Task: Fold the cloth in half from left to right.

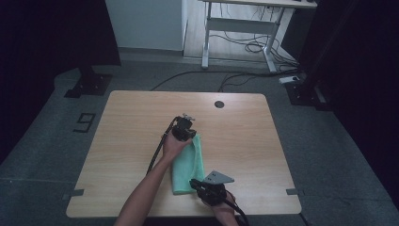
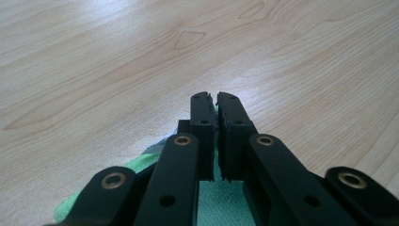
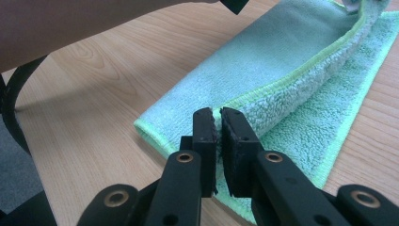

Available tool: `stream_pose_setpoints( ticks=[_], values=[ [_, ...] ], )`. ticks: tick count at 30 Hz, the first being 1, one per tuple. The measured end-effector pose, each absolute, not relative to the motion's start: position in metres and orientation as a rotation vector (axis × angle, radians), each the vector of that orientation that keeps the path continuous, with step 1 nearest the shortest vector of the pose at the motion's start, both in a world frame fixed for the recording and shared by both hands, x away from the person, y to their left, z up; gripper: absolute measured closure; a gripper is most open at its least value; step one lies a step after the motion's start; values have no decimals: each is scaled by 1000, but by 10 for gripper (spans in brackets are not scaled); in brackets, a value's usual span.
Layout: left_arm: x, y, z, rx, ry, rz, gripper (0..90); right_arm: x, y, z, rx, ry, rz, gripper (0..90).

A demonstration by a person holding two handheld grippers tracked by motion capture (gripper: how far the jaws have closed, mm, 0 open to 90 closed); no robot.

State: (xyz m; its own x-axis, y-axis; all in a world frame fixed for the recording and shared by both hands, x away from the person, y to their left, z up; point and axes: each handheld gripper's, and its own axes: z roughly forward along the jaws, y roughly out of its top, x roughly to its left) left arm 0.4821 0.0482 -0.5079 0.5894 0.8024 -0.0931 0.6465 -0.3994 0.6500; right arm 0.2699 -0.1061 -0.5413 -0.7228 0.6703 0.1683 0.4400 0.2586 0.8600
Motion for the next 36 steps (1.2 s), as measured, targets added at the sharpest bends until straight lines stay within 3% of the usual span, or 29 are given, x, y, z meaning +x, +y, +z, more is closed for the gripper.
stream_pose_setpoints(
  ticks=[8, 20, 36],
  values=[
    [483, 57, -498, 2161, 1150, 335, 859, 270, -102, -540, 1020, 2298, 1456, 842],
    [489, 48, -512, 2198, 1180, 327, 853, 275, -108, -545, 1053, 2305, 1434, 836],
    [488, 50, -512, 2176, 1188, 347, 777, 273, -117, -549, 1088, 2303, 1385, 763]
  ],
)
